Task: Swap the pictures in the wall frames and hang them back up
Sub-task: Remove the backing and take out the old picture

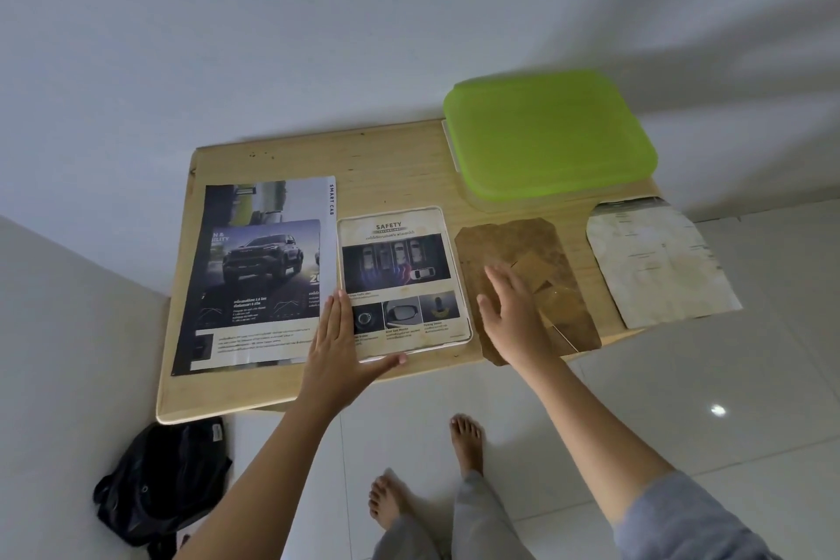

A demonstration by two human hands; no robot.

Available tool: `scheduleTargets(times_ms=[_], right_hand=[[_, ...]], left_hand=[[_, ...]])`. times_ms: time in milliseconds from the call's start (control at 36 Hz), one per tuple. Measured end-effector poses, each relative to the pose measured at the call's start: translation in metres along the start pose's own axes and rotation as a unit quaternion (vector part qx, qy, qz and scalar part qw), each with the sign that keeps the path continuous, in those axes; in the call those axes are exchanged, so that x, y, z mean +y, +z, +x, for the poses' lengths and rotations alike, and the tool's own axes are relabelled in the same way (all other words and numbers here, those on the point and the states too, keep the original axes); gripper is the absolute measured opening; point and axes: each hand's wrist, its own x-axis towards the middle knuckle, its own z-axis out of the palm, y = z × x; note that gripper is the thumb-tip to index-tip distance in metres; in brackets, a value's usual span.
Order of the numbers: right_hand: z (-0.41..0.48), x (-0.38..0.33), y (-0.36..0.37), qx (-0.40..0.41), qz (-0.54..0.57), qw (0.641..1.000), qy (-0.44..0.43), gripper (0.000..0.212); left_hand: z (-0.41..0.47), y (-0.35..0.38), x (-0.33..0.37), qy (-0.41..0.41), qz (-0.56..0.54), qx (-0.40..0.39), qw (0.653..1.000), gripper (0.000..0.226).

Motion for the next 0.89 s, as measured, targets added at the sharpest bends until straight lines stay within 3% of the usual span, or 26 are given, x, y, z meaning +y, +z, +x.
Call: scheduleTargets(times_ms=[139, 417, 556, 889], right_hand=[[-0.013, -0.039, 0.025, -0.065, 0.045, 0.996, -0.05, 0.052], [-0.012, -0.056, 0.053, -0.078, -0.133, 0.988, -0.023, 0.066], [-0.013, -0.061, 0.055, -0.099, -0.154, 0.983, -0.026, 0.064], [-0.009, -0.068, 0.051, -0.071, -0.043, 0.997, 0.001, 0.07]], left_hand=[[-0.002, 0.001, 0.002, 0.001, 0.018, 0.004, 1.0, 0.127], [-0.001, 0.004, -0.003, 0.019, 0.035, 0.002, 0.999, 0.12], [0.0, 0.005, -0.003, 0.021, 0.038, -0.001, 0.999, 0.119], [-0.001, 0.004, -0.003, 0.02, 0.045, -0.009, 0.999, 0.117]])
